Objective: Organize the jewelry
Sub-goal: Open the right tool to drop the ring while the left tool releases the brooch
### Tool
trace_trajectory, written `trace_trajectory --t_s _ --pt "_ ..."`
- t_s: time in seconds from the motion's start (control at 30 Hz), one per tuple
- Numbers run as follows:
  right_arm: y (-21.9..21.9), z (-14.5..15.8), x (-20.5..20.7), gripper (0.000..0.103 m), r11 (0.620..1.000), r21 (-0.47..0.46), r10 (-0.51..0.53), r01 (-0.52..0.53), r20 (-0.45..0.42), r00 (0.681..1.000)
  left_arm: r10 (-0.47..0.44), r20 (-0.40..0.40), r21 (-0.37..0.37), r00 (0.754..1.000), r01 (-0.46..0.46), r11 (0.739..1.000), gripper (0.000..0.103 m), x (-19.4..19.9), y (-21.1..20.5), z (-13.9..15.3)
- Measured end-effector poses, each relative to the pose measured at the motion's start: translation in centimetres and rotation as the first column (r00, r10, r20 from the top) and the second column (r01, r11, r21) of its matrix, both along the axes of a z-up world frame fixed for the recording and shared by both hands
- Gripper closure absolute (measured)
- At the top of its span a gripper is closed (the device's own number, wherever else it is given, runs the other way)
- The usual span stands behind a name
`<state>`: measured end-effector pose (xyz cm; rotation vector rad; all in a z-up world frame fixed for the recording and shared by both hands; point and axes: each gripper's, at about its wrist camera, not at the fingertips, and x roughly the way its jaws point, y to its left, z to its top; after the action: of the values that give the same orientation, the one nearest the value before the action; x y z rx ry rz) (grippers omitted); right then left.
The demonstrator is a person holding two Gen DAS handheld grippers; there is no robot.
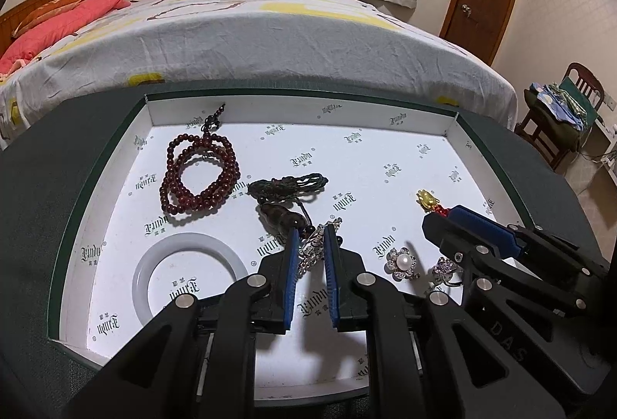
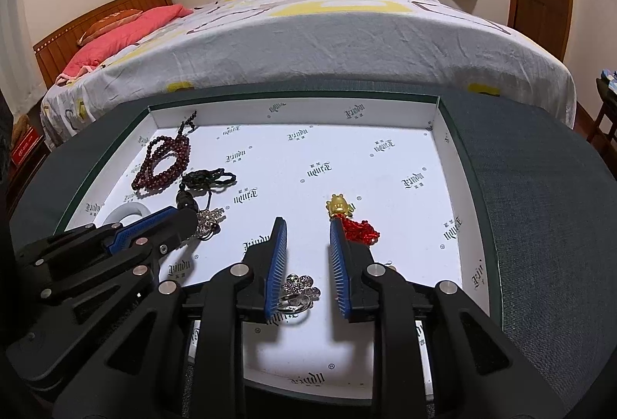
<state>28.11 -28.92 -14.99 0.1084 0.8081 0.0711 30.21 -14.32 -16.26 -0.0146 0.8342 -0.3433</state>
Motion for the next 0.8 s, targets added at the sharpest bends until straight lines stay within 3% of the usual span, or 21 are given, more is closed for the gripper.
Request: trace_trajectory --t_s 0.1,0.33,0.47,0.63,0.8 --pt "0.1 0.1 -0.2 0.07 1.0 -0.004 -0.004 0.004 0.009 1.0 -0.003 -0.004 -0.002 1.0 0.003 1.0 0.088 -0.1 0.0 0.0" --pt "0.2 0.4 -0.4 0.068 1.0 -0.011 -0.006 0.006 0.024 1.0 -0.009 -0.006 -0.002 1.0 0.009 1.0 0.086 -0.3 0.0 0.1" --pt "0.0 0.6 -0.6 0.067 1.0 -0.008 -0.017 0.017 0.031 0.999 0.009 -0.005 -0.01 1.0 -0.009 1.0 0.071 -0.3 0.4 0.2" --pt "-0.3 1.0 -0.9 0.062 1.0 -0.015 -0.027 0.028 0.044 0.999 0.018 0.0 -0.009 1.0 -0.018 1.0 0.067 -0.3 0.4 0.4" --pt "-0.7 1.2 -1.1 0.054 0.999 -0.019 -0.046 0.047 0.053 0.998 0.042 0.021 0.009 0.999 -0.042 0.999 0.054 -0.5 0.7 0.7"
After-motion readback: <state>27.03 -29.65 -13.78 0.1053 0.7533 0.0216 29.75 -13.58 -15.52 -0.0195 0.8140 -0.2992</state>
